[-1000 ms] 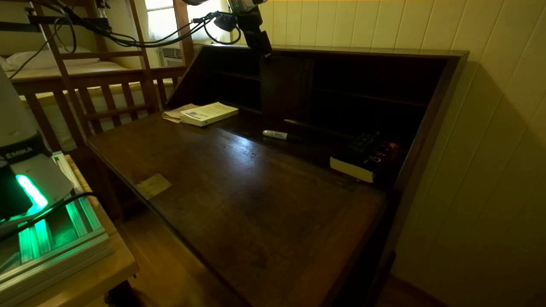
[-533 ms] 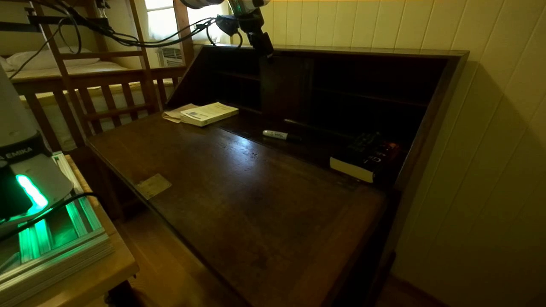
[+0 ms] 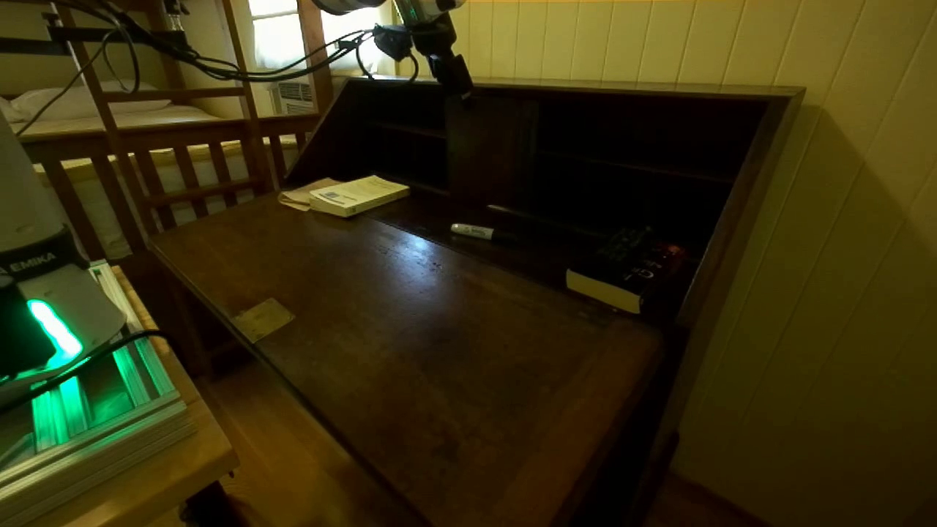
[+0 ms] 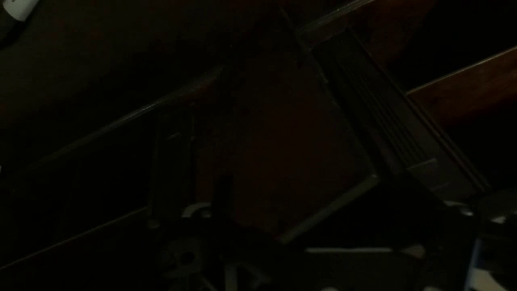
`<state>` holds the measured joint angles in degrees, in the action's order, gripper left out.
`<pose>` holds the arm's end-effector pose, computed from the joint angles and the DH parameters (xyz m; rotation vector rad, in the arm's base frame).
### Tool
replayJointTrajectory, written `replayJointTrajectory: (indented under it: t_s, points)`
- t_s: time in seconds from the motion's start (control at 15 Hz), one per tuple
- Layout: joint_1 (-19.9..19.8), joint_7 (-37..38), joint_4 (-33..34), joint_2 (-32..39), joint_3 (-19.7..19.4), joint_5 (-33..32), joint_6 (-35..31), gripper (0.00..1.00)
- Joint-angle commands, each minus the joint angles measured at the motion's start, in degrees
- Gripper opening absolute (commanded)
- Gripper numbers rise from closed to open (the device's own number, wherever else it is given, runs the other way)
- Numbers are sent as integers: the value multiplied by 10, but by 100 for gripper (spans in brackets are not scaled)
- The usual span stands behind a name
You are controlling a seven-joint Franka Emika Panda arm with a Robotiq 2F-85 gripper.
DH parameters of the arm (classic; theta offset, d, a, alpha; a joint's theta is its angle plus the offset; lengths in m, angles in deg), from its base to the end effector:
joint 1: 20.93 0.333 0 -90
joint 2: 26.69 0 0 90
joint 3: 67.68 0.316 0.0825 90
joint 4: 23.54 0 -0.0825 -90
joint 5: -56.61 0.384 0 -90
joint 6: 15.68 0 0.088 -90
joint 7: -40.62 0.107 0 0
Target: Move the cup, then pick up the marker and put it in the cup
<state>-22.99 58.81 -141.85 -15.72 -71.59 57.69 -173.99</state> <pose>0.6162 -0.0636 0.3977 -2.9217 0.6423 -0.7711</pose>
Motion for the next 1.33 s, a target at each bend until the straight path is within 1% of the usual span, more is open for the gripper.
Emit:
replayJointTrajectory:
  t_s: [0.0, 0.27, 0.67, 0.73, 0.93, 1.13, 1.27]
  points:
    - [7, 4, -10, -18, -12, -10, 10, 100]
    - [5, 3, -11, -23, -16, -12, 33, 100]
    - [2, 3, -6, -27, -19, -13, 85, 100]
    - [2, 7, -6, -29, -21, -20, 96, 100]
    - [5, 23, -12, -44, -33, -68, 119, 100]
    - [-6, 1, -13, -50, -33, -66, 114, 100]
    - [-9, 3, -13, -52, -38, -77, 115, 100]
